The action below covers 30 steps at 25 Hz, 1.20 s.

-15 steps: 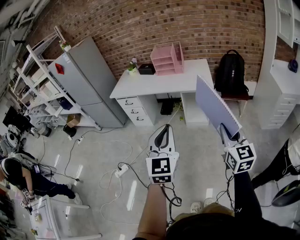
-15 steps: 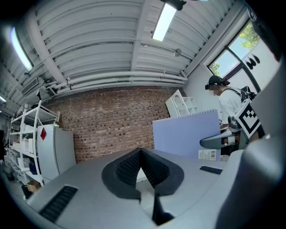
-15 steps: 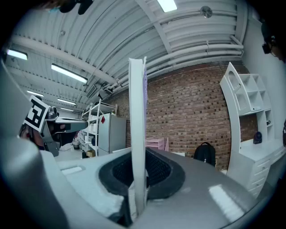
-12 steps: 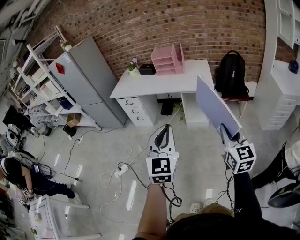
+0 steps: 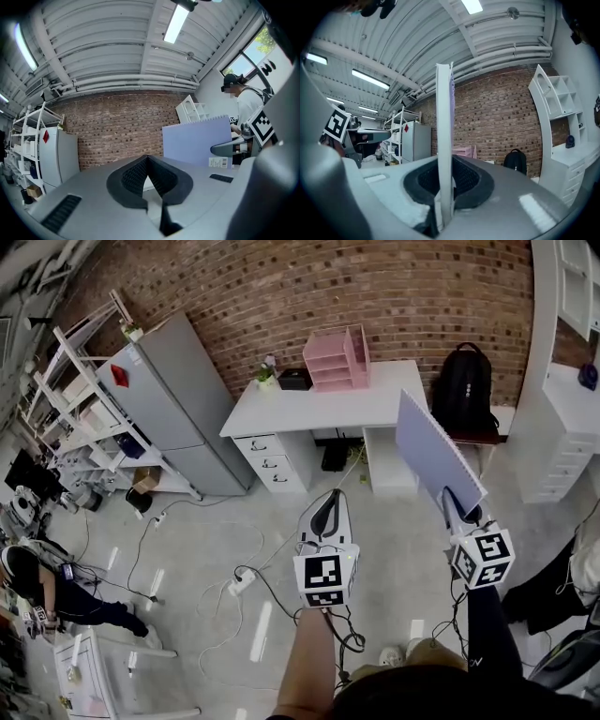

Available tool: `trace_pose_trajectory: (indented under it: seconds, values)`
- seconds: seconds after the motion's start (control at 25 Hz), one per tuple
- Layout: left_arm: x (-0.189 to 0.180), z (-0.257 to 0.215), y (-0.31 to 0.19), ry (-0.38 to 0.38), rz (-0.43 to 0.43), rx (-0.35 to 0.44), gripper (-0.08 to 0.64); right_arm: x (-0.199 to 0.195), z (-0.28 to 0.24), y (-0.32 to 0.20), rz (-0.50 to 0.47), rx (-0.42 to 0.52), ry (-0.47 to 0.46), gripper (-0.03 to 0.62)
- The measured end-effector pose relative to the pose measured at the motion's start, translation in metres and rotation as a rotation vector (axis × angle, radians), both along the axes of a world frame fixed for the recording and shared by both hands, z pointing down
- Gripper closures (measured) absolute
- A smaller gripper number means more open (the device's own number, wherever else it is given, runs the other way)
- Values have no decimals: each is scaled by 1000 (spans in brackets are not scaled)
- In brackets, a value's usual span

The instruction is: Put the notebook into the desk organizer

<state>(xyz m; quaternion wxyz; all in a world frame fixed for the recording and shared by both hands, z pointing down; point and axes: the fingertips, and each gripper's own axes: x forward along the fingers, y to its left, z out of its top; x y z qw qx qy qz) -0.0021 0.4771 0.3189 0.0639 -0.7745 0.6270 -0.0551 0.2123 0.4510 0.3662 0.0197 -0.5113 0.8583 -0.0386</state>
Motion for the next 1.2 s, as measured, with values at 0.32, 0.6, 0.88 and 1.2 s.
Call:
trace_pose_trajectory:
  seconds: [0.32,0.6,0.88,1.2]
  values:
    - [-10,2,-17,0,-11,-1,551,-5,-2,-21,3,13,-20,563]
    - [-18,5,-66,-10,-34,0,551,-9,8,-73,-4,9,-39,563]
    - [-24,2,-135,-13,-55,9,551,-15,5,-145,-22,20,-47,563]
    - [-24,8,-221,3,-85,-10,551,-15,10,-236,-49,9,-44,563]
